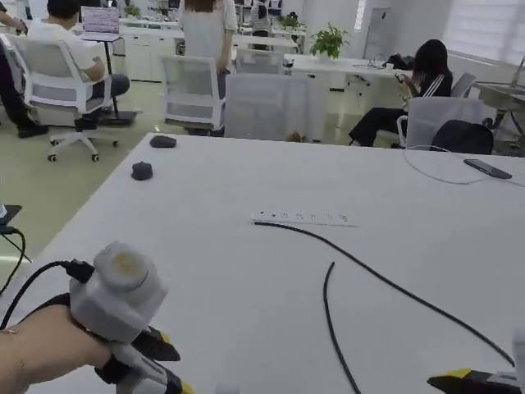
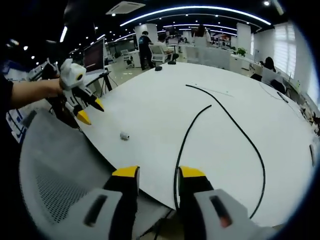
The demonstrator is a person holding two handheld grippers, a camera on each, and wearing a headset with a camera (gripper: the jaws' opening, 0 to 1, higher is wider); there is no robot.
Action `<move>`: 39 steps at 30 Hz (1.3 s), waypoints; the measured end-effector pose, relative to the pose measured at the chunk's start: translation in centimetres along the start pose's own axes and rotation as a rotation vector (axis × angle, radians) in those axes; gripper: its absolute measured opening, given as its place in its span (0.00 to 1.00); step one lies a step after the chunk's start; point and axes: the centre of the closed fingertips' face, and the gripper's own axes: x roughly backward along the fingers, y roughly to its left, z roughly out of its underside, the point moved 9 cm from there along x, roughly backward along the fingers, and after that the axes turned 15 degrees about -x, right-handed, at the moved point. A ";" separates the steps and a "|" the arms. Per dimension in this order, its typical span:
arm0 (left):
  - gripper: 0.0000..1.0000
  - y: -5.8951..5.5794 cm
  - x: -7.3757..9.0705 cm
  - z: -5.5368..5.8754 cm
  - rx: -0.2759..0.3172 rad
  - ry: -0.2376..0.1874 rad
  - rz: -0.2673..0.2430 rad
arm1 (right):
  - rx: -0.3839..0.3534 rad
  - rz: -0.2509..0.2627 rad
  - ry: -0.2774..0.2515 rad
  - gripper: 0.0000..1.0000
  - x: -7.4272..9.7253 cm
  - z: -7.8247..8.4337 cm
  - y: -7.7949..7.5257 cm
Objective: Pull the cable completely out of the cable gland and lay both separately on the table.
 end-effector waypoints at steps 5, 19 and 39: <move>0.53 -1.2 3.5 1.2 0.119 -0.094 -0.100 | 0.036 -0.080 0.071 0.33 -0.5 0.2 1.7; 0.52 -5.0 6.6 4.4 0.267 -0.192 -0.356 | -0.067 -0.081 0.098 0.45 0.3 1.2 3.4; 0.57 -6.3 5.8 6.5 0.363 -0.207 -0.384 | -0.145 -0.060 0.147 0.50 0.3 3.4 4.1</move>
